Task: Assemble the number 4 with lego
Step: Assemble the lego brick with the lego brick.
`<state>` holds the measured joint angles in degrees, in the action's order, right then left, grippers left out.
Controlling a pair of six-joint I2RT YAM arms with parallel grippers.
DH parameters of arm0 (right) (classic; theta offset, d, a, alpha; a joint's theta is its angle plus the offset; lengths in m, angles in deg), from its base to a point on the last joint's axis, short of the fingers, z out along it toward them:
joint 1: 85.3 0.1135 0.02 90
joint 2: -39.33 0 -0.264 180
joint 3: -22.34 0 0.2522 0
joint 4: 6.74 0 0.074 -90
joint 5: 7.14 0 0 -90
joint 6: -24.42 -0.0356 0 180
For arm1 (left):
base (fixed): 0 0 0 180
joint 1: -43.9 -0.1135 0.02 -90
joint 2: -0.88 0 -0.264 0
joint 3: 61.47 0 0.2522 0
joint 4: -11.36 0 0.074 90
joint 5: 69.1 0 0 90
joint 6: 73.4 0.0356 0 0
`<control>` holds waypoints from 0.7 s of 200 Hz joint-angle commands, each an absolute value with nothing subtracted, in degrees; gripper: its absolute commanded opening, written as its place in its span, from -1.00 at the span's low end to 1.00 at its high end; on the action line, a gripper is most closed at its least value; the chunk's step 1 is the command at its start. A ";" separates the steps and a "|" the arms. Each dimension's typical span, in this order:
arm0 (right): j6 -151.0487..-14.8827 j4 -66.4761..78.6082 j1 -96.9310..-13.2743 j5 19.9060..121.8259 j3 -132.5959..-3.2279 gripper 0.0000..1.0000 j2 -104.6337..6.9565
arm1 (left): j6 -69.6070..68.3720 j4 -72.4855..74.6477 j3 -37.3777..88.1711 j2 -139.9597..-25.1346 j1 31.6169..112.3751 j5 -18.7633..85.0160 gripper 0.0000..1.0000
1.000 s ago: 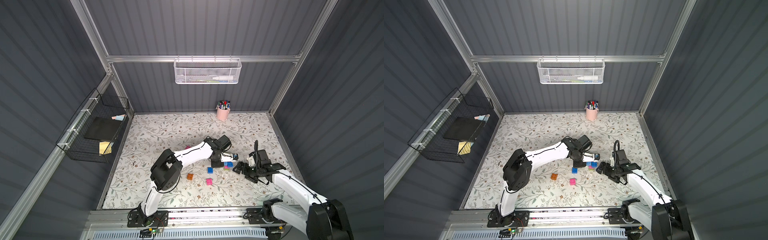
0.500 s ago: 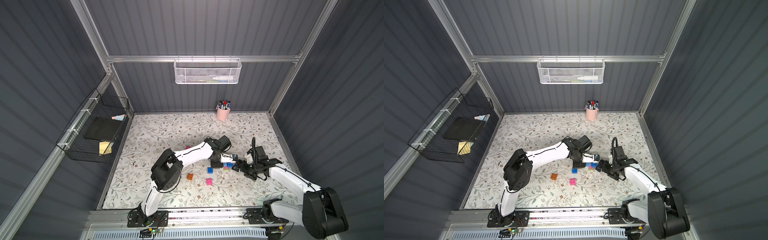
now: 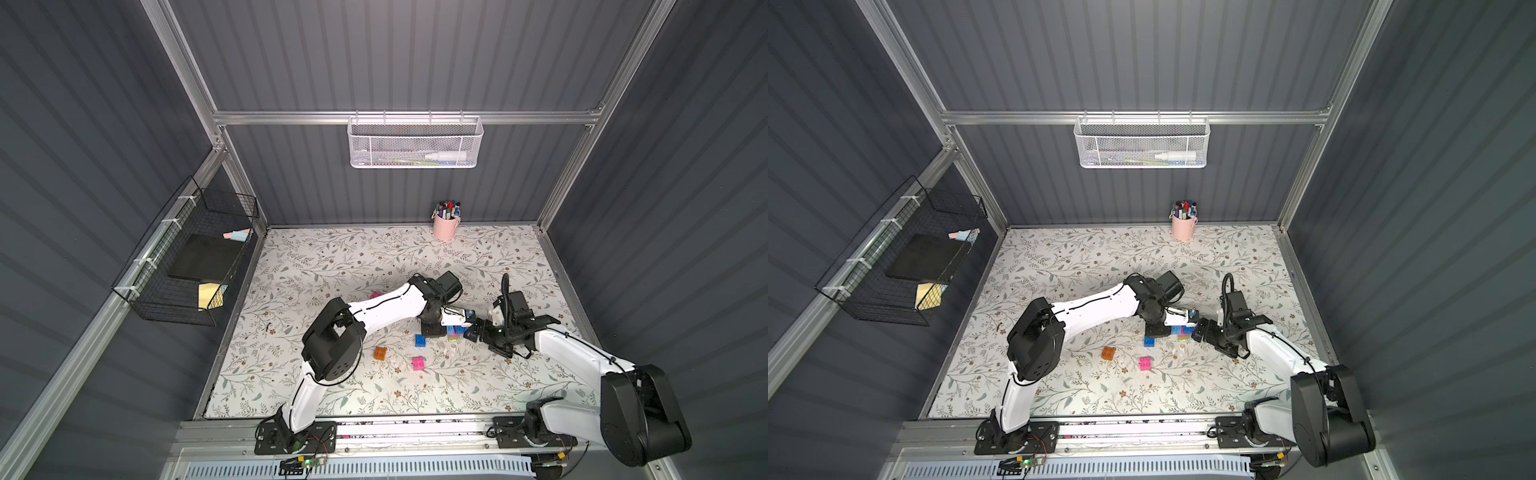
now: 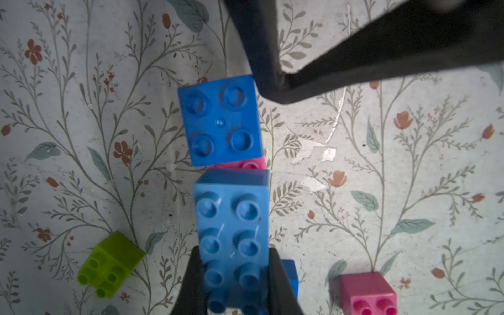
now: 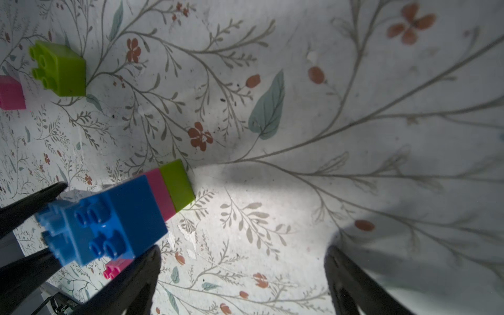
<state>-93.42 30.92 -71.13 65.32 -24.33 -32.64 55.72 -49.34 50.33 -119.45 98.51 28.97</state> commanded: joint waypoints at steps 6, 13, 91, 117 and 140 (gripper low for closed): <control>-92.98 30.59 -71.42 66.63 -25.70 0.87 -32.89 | 56.17 -52.06 53.21 -120.15 98.79 29.43 -1.00; -92.94 30.57 -71.42 66.52 -25.73 0.87 -32.81 | 55.92 -52.14 53.66 -120.31 98.81 29.29 -1.00; -93.39 32.68 -71.42 65.56 -25.56 0.90 -28.60 | 51.53 -52.85 53.33 -119.93 98.75 27.95 -1.00; -93.65 35.03 -71.42 65.81 -25.61 0.91 -26.66 | 49.65 -52.78 52.83 -119.31 98.85 26.65 -1.00; -93.75 35.46 -71.42 65.81 -25.38 0.92 -26.16 | 48.71 -52.43 52.58 -118.96 98.99 26.73 -1.00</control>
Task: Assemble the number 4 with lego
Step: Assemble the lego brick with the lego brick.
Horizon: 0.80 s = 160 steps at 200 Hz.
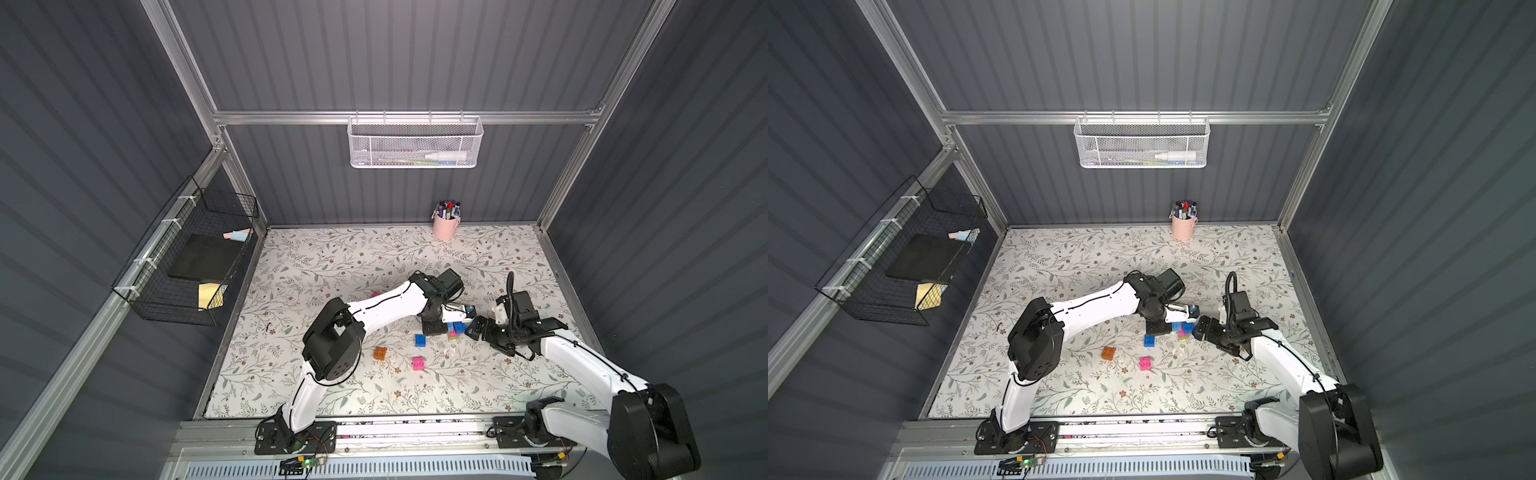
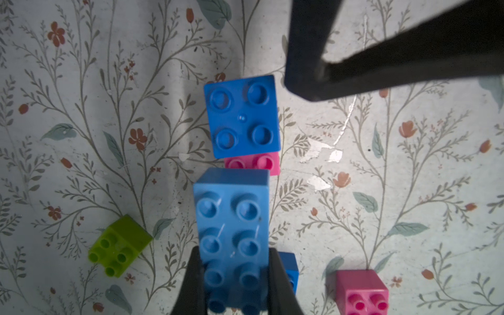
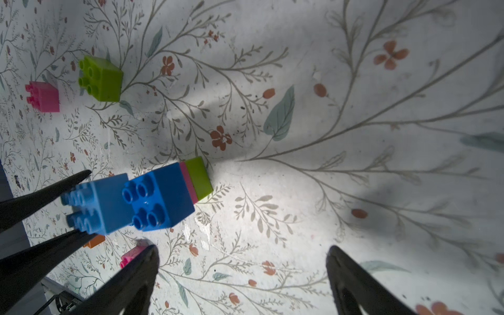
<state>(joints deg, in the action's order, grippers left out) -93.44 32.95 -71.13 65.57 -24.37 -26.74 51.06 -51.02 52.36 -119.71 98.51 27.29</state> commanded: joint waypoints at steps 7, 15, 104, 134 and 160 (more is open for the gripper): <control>-93.78 35.41 -71.41 65.68 -25.26 0.92 -26.19 | 48.68 -52.28 52.45 -118.82 98.99 26.94 -1.00; -93.73 35.43 -71.42 65.71 -25.11 0.92 -26.21 | 48.59 -52.08 52.30 -118.50 99.04 27.01 -1.00; -93.79 35.46 -71.42 66.21 -24.51 0.93 -25.67 | 48.29 -51.37 50.20 -115.66 99.93 26.62 -1.00; -93.66 35.54 -71.40 66.44 -24.62 0.93 -25.48 | 48.22 -52.23 51.07 -116.28 100.17 25.26 -1.00; -93.77 35.41 -71.42 66.78 -23.97 0.94 -24.81 | 47.48 -50.89 50.64 -115.76 100.43 24.89 -1.00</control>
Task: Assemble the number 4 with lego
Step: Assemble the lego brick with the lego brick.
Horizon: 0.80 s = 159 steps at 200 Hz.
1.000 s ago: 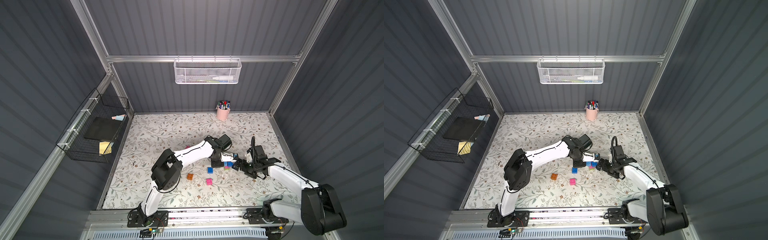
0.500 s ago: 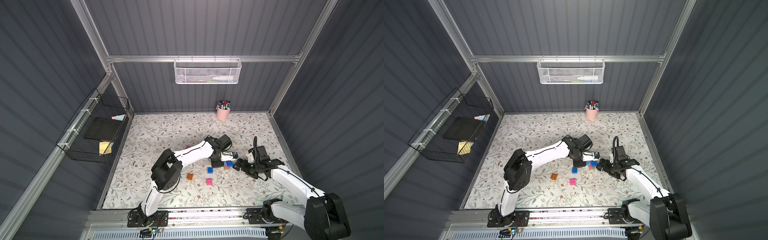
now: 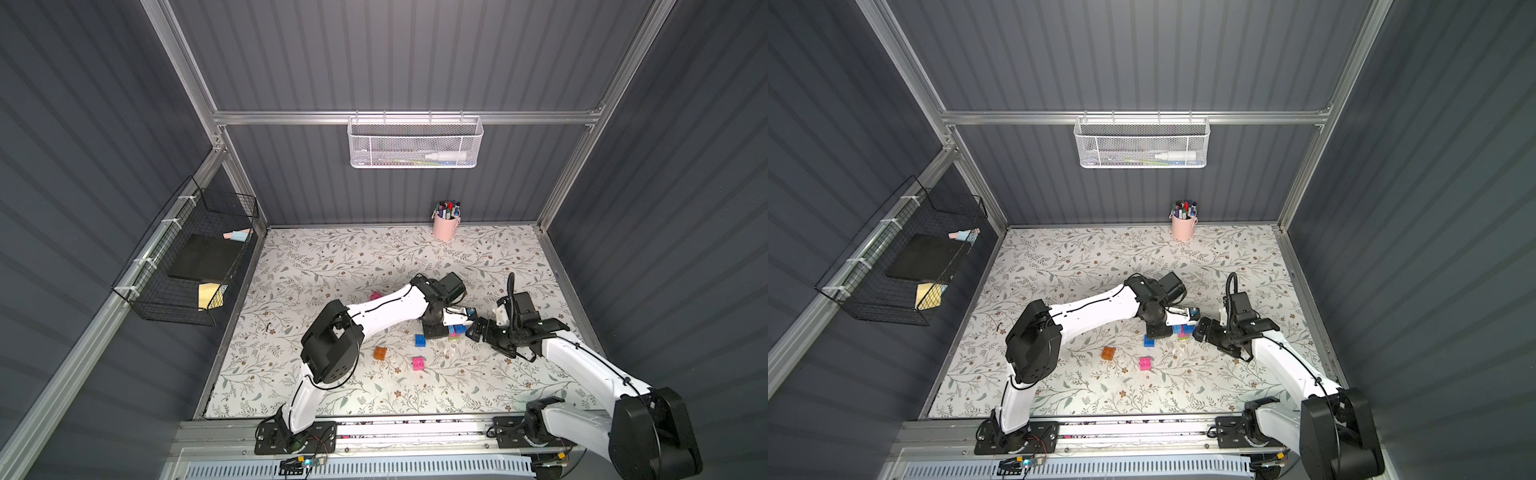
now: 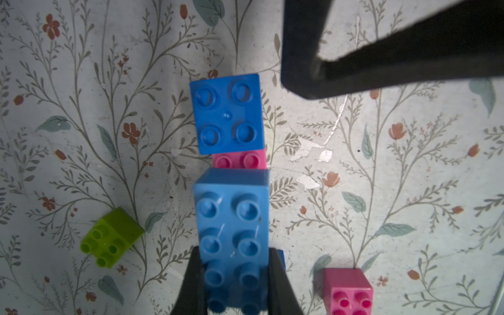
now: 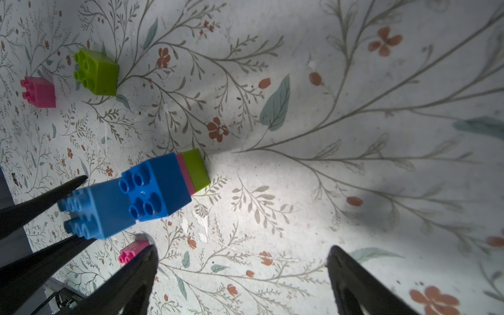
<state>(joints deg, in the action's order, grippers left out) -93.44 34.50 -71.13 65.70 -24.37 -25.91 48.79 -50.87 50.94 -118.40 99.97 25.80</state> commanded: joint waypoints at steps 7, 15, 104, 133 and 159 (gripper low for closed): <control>-93.79 35.44 -71.41 66.78 -23.80 0.94 -24.60 | 47.21 -50.79 50.64 -115.84 100.66 24.77 -1.00; -93.88 35.33 -71.42 66.74 -23.53 0.94 -24.32 | 46.98 -50.58 50.54 -115.85 100.67 24.81 -1.00; -93.70 35.09 -71.75 66.87 -22.60 0.95 -23.78 | 46.71 -50.04 50.82 -116.67 101.31 23.71 -1.00; -93.79 34.85 -71.86 66.64 -22.19 0.95 -23.68 | 46.84 -50.39 50.99 -117.04 101.39 23.20 -1.00; -93.88 34.61 -71.95 66.61 -21.73 0.95 -23.47 | 46.72 -50.41 51.51 -117.48 101.52 22.83 -1.00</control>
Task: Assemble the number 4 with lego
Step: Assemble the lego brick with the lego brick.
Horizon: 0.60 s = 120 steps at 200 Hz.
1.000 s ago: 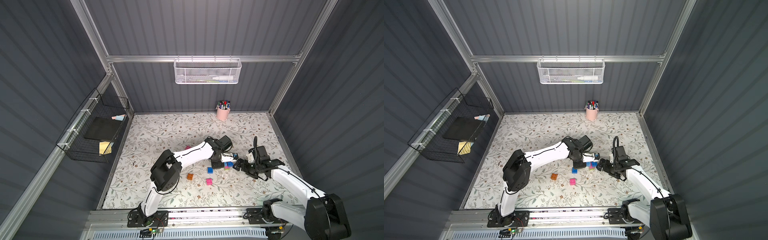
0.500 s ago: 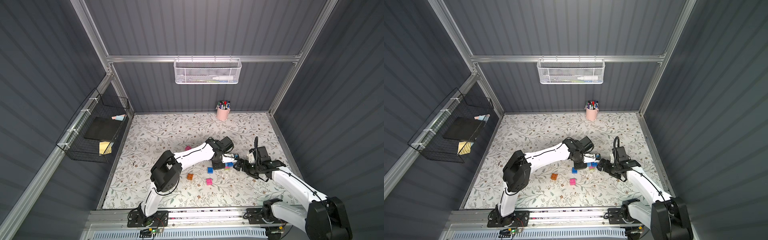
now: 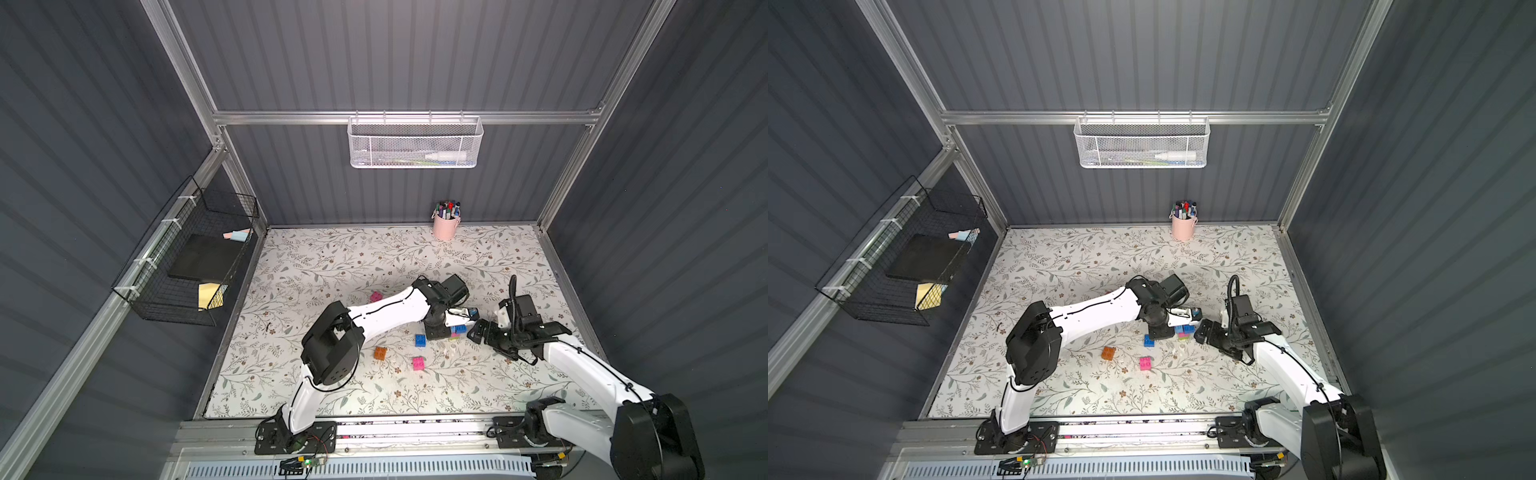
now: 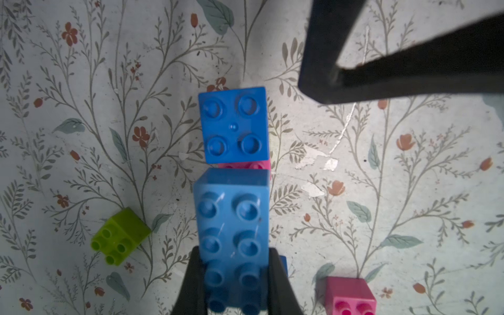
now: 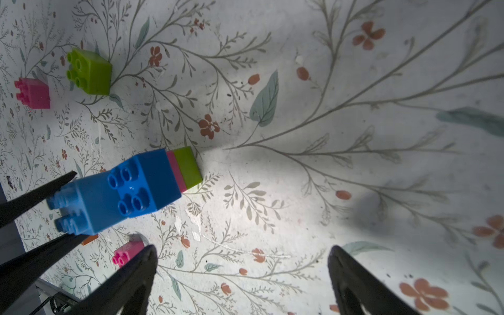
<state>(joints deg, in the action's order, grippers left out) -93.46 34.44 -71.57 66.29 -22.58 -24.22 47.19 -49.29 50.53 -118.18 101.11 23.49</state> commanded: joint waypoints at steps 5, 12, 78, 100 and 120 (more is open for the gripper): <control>-93.83 34.57 -71.95 66.61 -21.68 0.95 -23.43 | 46.67 -50.39 51.57 -117.57 101.57 22.83 -1.00; -93.85 34.55 -71.95 66.60 -21.65 0.95 -23.38 | 46.68 -50.47 51.90 -117.76 101.56 22.75 -1.00; -93.95 34.44 -72.21 66.43 -21.12 0.95 -23.08 | 46.01 -51.85 53.36 -119.96 101.69 21.77 -1.00; -93.92 34.44 -72.21 66.43 -21.04 0.96 -22.99 | 45.62 -52.54 53.91 -120.57 101.75 21.71 -1.00; -93.91 34.32 -72.29 66.31 -20.97 0.96 -23.12 | 45.56 -53.11 54.41 -120.93 101.94 21.25 -1.00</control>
